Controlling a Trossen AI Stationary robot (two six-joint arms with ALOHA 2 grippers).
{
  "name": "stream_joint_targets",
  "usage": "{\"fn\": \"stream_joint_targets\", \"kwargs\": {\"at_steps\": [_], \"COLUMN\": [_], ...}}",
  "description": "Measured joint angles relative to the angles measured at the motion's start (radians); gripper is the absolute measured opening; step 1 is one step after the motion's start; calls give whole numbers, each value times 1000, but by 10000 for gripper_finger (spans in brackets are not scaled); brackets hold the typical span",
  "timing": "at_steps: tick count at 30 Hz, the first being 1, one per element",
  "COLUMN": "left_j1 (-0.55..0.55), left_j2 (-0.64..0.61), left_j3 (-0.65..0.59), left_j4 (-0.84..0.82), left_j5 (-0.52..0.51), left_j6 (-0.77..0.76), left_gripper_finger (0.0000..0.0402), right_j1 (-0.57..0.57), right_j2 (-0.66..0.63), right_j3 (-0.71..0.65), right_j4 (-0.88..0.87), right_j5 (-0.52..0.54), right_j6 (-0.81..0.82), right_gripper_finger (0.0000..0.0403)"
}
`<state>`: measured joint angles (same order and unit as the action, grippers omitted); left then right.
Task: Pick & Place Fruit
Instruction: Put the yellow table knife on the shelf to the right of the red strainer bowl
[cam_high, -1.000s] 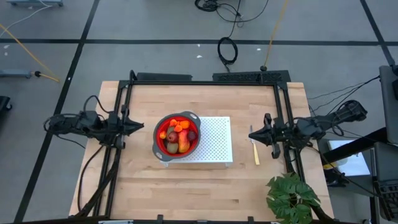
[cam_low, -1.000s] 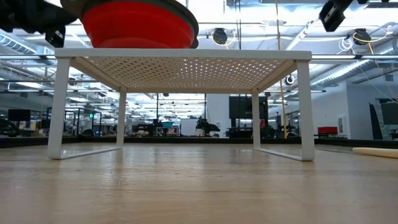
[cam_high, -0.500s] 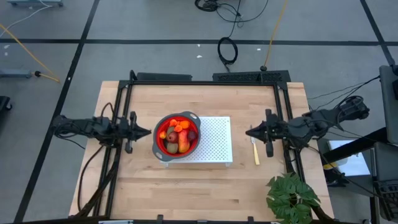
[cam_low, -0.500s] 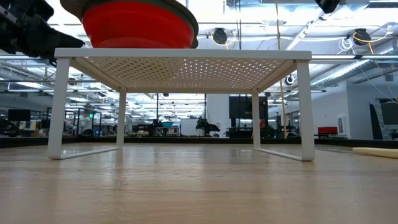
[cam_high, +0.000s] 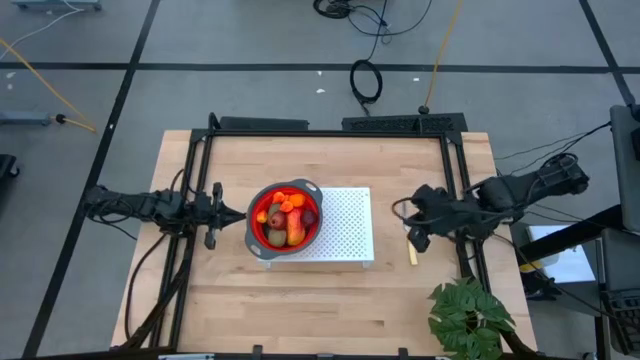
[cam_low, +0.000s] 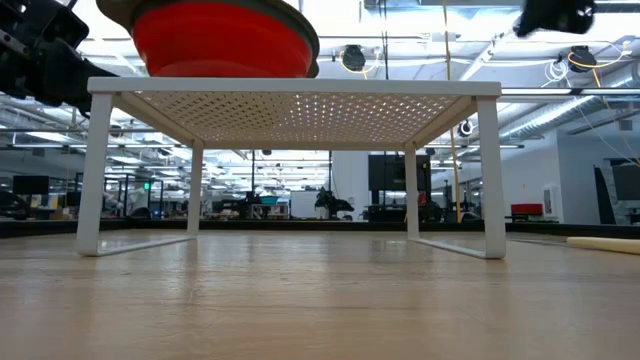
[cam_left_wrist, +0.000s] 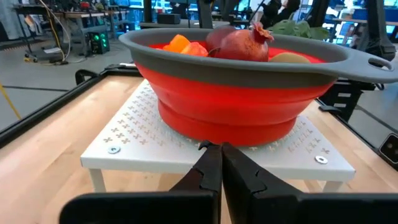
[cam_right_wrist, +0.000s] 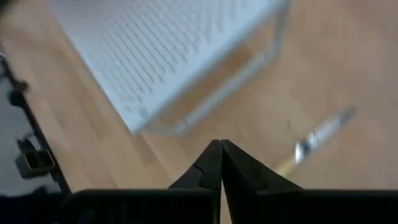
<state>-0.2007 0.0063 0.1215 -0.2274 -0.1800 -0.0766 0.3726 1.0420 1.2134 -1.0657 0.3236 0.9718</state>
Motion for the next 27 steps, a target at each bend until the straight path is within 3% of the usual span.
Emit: {"fn": "stream_joint_targets", "kwargs": {"at_steps": [4, 9, 15, 20, 27], "left_j1": [0, 0, 0, 0, 0], "left_j2": [0, 0, 0, 0, 0], "left_j3": [0, 0, 0, 0, 0], "left_j4": [0, 0, 0, 0, 0], "left_j5": [0, 0, 0, 0, -1], "left_j6": [-1, -4, -7, -7, -7], "left_gripper_finger": [13, 2, 16, 5, 15], "right_j1": [-49, -108, -146, -164, -170], "right_j2": [72, 159, 207, 218, 213], "right_j3": [5, 5, 5, 2, -79], "right_j4": [-93, -202, -206, -202, -195], "right_j5": [-154, -273, -299, -297, -299], "right_j6": [97, 135, 83, 98, 210], "right_gripper_finger": [0, 0, 0, 5, 51]}}
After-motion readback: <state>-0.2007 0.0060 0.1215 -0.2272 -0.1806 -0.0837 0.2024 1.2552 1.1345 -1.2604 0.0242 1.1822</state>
